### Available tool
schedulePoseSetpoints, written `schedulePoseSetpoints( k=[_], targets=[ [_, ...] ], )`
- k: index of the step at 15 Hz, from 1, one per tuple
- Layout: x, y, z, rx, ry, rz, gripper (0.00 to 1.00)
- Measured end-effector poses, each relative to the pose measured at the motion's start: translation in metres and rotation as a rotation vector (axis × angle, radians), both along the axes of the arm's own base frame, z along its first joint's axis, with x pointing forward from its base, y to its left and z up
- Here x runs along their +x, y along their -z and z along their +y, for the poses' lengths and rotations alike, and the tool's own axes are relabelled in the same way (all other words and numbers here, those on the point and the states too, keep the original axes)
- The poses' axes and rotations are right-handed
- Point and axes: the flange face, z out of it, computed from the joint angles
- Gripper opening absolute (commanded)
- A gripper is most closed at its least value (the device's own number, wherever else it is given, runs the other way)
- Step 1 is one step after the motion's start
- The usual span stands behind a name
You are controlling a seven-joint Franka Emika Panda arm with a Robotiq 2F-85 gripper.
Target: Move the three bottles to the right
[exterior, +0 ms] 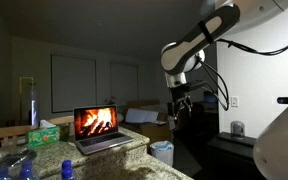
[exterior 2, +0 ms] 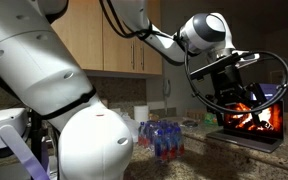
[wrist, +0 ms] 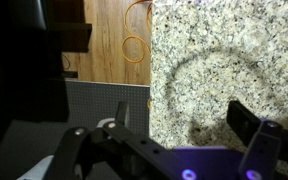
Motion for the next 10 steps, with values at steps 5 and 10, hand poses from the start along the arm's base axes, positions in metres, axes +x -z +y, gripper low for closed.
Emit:
schedulePoseSetpoints(
  k=[5, 10],
  targets=[
    [0.000, 0.000, 0.000, 0.001, 0.000, -0.001, 1.00],
    [0.038, -0.017, 0.007, -0.021, -0.067, -0.072, 1.00]
  ],
)
